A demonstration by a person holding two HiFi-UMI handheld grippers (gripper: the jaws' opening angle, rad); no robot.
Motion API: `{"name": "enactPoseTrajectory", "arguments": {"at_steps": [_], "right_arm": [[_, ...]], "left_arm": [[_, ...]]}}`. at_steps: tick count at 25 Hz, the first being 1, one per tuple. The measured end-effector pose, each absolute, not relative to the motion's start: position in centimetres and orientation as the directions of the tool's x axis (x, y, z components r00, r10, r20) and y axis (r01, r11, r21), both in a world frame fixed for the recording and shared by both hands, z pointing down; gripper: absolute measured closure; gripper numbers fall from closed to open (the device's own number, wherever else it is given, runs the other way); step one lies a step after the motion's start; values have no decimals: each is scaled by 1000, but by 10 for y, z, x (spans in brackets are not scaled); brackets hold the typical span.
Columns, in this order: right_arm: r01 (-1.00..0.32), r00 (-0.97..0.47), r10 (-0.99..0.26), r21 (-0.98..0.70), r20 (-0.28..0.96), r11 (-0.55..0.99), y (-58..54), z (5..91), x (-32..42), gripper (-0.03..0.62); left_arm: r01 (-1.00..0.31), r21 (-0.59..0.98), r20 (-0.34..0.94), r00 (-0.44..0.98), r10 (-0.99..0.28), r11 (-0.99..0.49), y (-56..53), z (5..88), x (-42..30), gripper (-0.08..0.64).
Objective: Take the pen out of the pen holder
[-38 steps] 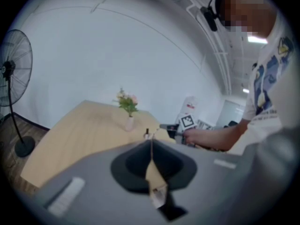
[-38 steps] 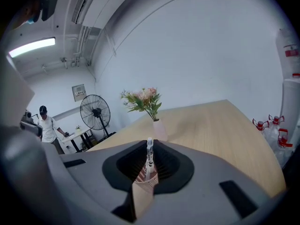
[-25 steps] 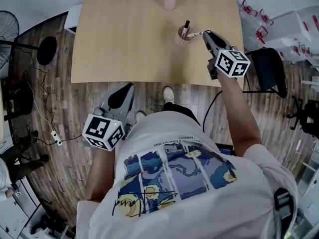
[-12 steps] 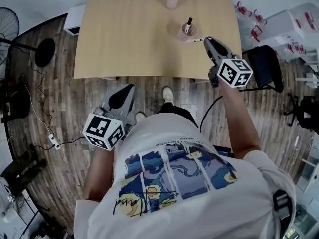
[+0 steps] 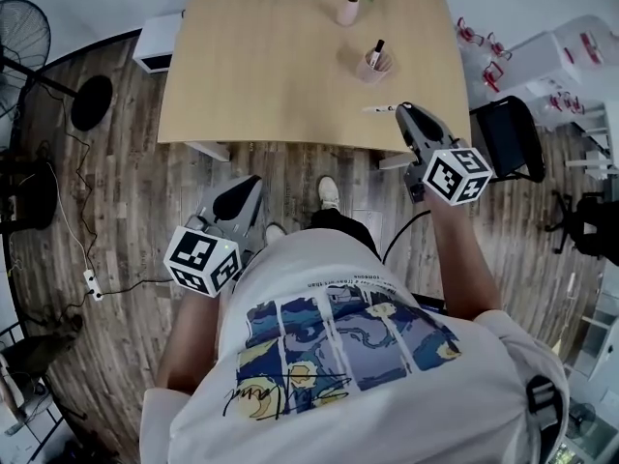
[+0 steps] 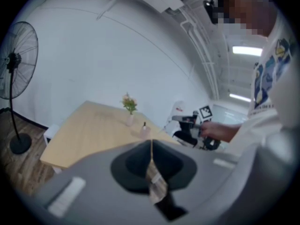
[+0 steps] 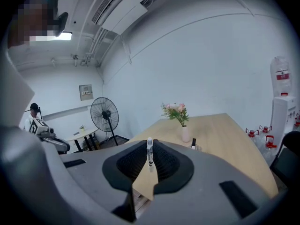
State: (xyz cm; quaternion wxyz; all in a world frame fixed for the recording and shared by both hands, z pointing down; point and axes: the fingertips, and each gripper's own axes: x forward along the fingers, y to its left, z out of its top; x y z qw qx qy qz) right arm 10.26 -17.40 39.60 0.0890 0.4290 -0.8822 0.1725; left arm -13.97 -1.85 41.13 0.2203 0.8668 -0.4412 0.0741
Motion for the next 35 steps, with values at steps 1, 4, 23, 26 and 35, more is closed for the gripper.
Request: {"name": "enactPoseTrajectory", "arguments": {"at_steps": [1, 4, 23, 26, 35], "right_arm": [[-784, -621, -722, -227, 305, 578, -165, 394, 99, 558], [-771, -636, -710, -220, 304, 597, -138, 389, 85, 558], [-702, -707, -638, -194, 306, 685, -48, 367, 31, 558], [-696, -713, -632, -194, 304, 691, -43, 367, 26, 558], [-675, -732, -615, -194, 293, 712, -36, 363, 24, 558]], "left_arm": [[-796, 317, 322, 602, -731, -515, -13, 412, -142, 546], [-792, 320, 320, 607, -727, -521, 2, 416, -148, 546], [-774, 332, 311, 629, -712, -539, 54, 422, -165, 546], [-777, 328, 309, 626, -716, -537, 58, 422, -168, 546], [-786, 331, 310, 613, -727, -522, 64, 423, -167, 548]]}}
